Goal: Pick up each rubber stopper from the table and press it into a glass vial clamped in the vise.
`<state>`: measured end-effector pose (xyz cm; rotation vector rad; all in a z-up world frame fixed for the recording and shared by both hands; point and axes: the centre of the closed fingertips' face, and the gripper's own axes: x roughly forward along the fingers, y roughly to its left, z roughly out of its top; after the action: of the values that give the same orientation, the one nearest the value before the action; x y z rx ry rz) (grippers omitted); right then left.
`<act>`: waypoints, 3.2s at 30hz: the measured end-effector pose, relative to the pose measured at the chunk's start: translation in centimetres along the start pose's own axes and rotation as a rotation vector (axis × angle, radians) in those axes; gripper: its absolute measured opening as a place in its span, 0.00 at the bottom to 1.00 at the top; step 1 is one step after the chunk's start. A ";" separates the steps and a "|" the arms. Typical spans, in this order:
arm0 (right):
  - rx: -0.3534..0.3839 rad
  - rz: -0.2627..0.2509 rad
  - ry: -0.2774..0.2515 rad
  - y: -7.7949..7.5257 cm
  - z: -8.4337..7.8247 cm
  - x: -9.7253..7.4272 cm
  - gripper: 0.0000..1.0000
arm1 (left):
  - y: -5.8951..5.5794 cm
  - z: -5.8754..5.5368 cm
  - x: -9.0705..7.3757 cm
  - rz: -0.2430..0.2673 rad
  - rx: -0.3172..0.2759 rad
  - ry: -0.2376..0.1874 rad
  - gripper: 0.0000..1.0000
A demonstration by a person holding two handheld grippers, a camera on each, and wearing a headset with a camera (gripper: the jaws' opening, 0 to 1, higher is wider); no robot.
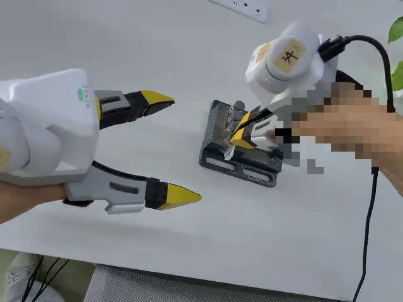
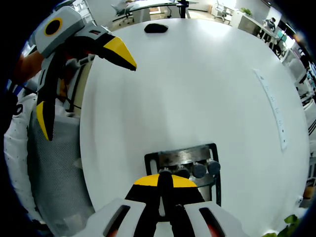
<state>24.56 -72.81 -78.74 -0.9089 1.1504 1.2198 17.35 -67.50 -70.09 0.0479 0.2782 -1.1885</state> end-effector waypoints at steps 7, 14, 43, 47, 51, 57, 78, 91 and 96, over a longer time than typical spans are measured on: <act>0.009 -0.035 0.004 0.0 0.2 -0.2 0.02 | -0.3 0.7 -0.1 -0.012 0.022 -0.001 0.77; 0.018 -0.051 -0.046 0.0 0.2 -0.3 0.02 | 0.0 0.8 -0.8 -0.001 0.030 0.003 0.77; 0.169 -0.119 -0.283 -0.6 -1.3 -4.3 0.10 | -0.4 1.1 -1.4 0.008 0.056 0.056 0.78; 0.196 -0.130 -0.318 -0.6 -2.0 -5.0 0.12 | -0.2 1.3 -1.5 0.014 0.053 0.057 0.79; 0.215 -0.138 -0.344 -0.6 -3.0 -5.5 0.14 | -0.1 1.4 -1.4 0.020 0.061 0.065 0.81; 0.259 -0.141 -0.398 -0.2 -4.5 -6.3 0.20 | 0.1 1.3 -1.3 0.024 0.069 0.081 0.86; 0.349 -0.159 -0.673 1.9 -10.4 -7.0 0.65 | 0.6 -0.8 -0.7 0.037 0.085 0.151 0.99; 0.340 -0.172 -0.829 3.8 -11.3 -7.9 0.93 | 0.4 -1.1 0.2 0.039 0.098 0.191 0.99; 0.318 -0.177 -0.847 4.5 -11.3 -7.9 0.95 | 0.6 -1.5 0.5 0.044 0.097 0.201 0.99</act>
<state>18.51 -84.71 -73.18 -0.1879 0.5334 1.0657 17.78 -67.48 -71.69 0.2576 0.3939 -1.1541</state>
